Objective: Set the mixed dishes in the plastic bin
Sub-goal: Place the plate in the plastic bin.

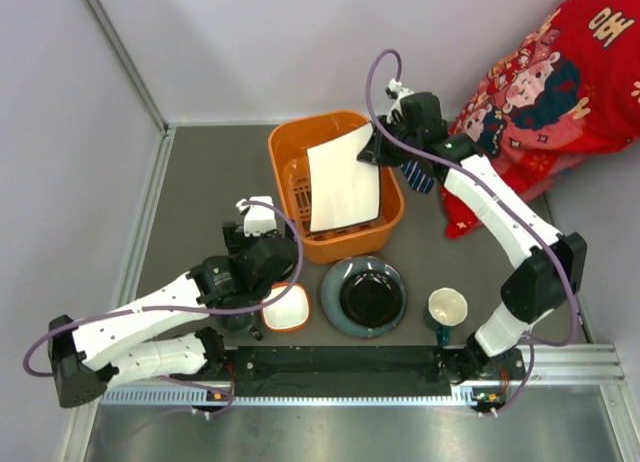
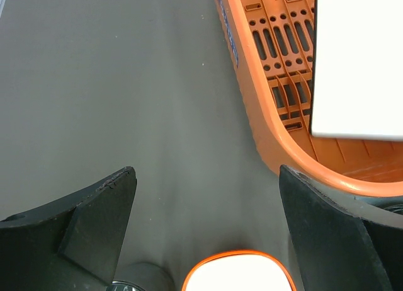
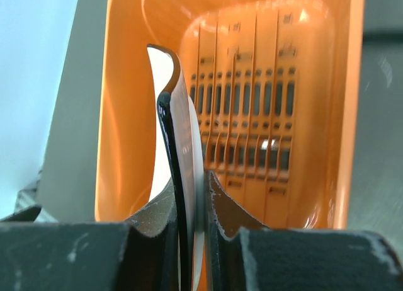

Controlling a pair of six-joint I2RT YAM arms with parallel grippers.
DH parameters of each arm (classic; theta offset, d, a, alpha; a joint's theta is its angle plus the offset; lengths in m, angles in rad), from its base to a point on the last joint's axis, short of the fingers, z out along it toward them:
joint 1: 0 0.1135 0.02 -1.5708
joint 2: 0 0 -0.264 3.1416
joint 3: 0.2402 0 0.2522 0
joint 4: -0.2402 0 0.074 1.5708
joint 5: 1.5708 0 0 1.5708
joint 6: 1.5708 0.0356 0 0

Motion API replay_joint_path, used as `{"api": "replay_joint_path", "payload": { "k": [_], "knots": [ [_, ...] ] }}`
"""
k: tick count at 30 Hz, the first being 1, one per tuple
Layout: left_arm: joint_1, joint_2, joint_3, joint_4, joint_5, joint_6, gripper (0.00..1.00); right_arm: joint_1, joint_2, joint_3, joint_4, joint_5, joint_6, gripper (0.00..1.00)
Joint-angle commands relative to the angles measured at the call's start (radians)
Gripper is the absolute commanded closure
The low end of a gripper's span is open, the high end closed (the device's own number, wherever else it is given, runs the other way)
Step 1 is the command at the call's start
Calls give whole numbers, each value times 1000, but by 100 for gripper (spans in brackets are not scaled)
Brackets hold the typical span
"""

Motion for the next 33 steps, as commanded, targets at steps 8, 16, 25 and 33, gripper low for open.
{"api": "replay_joint_path", "payload": {
  "k": [8,16,25,33],
  "knots": [
    [23,-4,48,27,109,15,1,-35,194,288,207,-25,-143,100],
    [82,-51,28,188,350,130,1,-56,352,408,216,-113,-161,100],
    [318,-131,42,247,639,211,1,-92,435,431,307,-251,-53,100],
    [339,-134,25,248,663,202,1,-121,489,464,339,-334,-5,100]
  ]
}}
